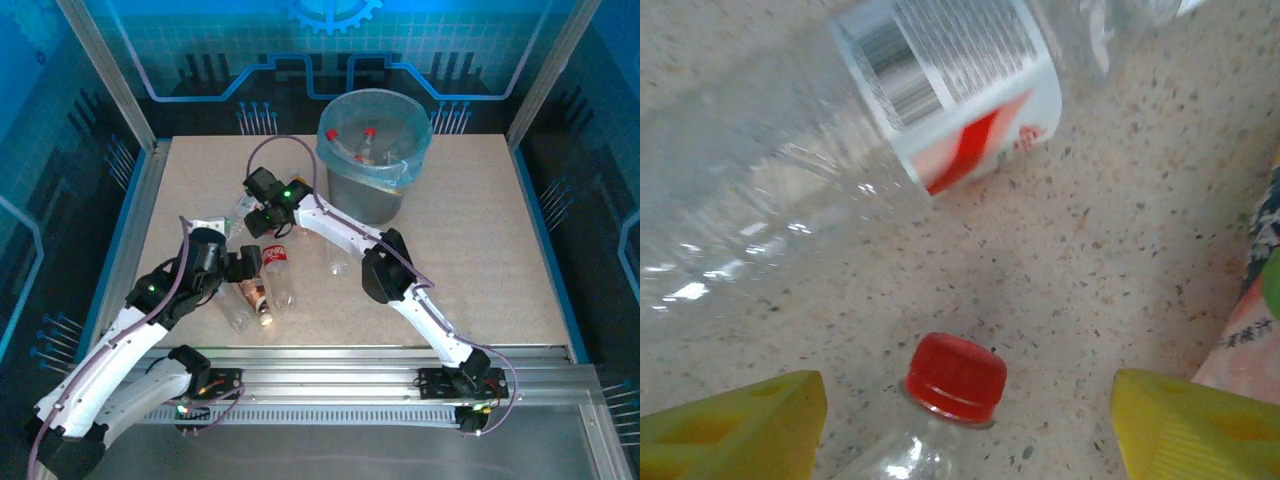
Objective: Put the plastic bottles in the bin
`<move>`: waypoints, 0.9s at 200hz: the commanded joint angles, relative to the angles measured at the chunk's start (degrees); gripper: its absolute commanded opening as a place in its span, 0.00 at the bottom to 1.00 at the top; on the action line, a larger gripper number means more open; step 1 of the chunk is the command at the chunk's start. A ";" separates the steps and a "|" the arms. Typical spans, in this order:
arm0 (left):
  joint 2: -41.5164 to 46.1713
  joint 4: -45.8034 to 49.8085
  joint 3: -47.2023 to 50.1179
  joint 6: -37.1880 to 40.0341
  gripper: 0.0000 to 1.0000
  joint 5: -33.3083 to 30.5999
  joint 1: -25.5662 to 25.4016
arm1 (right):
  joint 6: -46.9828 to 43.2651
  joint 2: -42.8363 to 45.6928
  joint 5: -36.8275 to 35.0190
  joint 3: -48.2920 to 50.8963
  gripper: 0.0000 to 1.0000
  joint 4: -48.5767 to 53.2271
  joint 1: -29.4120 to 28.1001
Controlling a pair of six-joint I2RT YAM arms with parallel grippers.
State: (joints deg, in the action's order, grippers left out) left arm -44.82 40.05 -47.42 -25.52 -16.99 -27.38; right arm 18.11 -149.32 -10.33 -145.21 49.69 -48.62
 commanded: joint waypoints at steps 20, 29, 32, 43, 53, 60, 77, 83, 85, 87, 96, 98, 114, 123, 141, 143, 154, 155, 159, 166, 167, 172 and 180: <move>0.97 -0.76 0.74 0.38 0.90 -1.30 0.74 | 4.60 -3.93 7.79 -2.51 0.73 -2.32 1.67; 1.13 -0.88 1.07 0.23 0.90 -1.32 0.81 | 4.86 -4.71 8.42 -3.03 0.71 -2.13 1.80; 1.09 -1.01 1.16 0.14 0.90 -1.24 0.75 | 4.93 -4.88 8.58 -3.30 0.70 -2.02 1.78; 1.14 -1.00 1.30 0.03 0.90 -1.13 0.90 | 5.29 -5.44 9.31 -3.41 0.68 -2.13 2.06; 1.05 -1.08 1.41 -0.04 0.90 -1.11 0.97 | 5.54 -5.70 9.69 -3.37 0.66 -2.10 2.29; 1.02 -1.12 1.49 0.03 0.90 -1.06 0.99 | 5.71 -5.81 10.02 -3.34 0.64 -2.04 2.43; 0.71 -1.40 1.44 0.24 0.90 -1.02 1.01 | 6.08 -5.74 11.04 -3.22 0.58 -1.97 3.03; 0.54 -1.47 1.32 0.25 0.90 -1.02 1.08 | 6.19 -5.60 11.49 -3.21 0.55 -1.88 3.17; 0.53 -1.47 1.27 0.22 0.90 -1.09 1.16 | 6.25 -5.56 11.65 -3.21 0.54 -1.84 3.22; 0.41 -1.53 1.16 0.27 0.90 -1.02 1.11 | 6.35 -5.49 11.76 -3.23 0.53 -1.80 3.32; 0.15 -1.71 1.04 0.38 0.90 -1.01 1.13 | 6.35 -5.09 12.44 -3.13 0.49 -1.70 3.44; 0.10 -1.73 0.97 0.38 0.90 -1.00 1.17 | 6.38 -4.99 12.55 -3.15 0.48 -1.70 3.44; -0.39 -1.81 0.37 0.33 0.90 -0.82 1.17 | 6.08 -3.87 13.45 -2.99 0.41 -1.70 3.53; -0.61 -1.79 -0.07 0.36 0.90 -0.73 1.20 | 5.84 -3.01 13.89 -2.80 0.37 -1.69 3.58; -0.75 -1.39 -1.11 0.47 0.90 -0.73 1.20 | 5.31 -0.78 14.62 -1.86 0.32 -1.70 3.54; -0.79 -1.27 -1.28 0.56 0.90 -0.69 1.19 | 5.26 -0.44 14.65 -1.69 0.32 -1.70 3.53; -0.71 -0.78 -2.00 0.72 0.90 -0.99 1.26 | 4.90 1.60 14.72 -0.87 0.31 -1.68 3.45; -0.71 -0.73 -2.07 0.72 0.90 -0.96 1.22 | 4.87 1.81 14.72 -0.78 0.31 -1.69 3.49; -0.70 -0.54 -2.45 0.73 0.90 -1.00 1.19 | 4.64 2.56 14.67 -0.41 0.30 -1.76 3.49; -0.70 -0.28 -2.91 0.63 0.90 -1.01 1.18 | 4.18 4.10 14.55 0.20 0.30 -1.79 3.37; -0.66 -0.26 -2.97 0.59 0.90 -1.01 1.18 | 4.18 4.33 14.44 0.28 0.30 -1.79 3.41; -0.55 -0.05 -3.33 0.64 0.90 -0.96 1.19 | 3.72 5.50 14.17 0.65 0.29 -1.71 3.24; -0.53 0.22 -4.00 0.50 0.90 -0.92 1.25 | 2.92 7.49 13.77 1.21 0.27 -1.70 3.02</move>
State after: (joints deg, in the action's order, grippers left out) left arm -45.69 39.40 -47.94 -25.52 -17.17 -26.72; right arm 23.07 -150.91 2.63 -144.81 48.07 -45.34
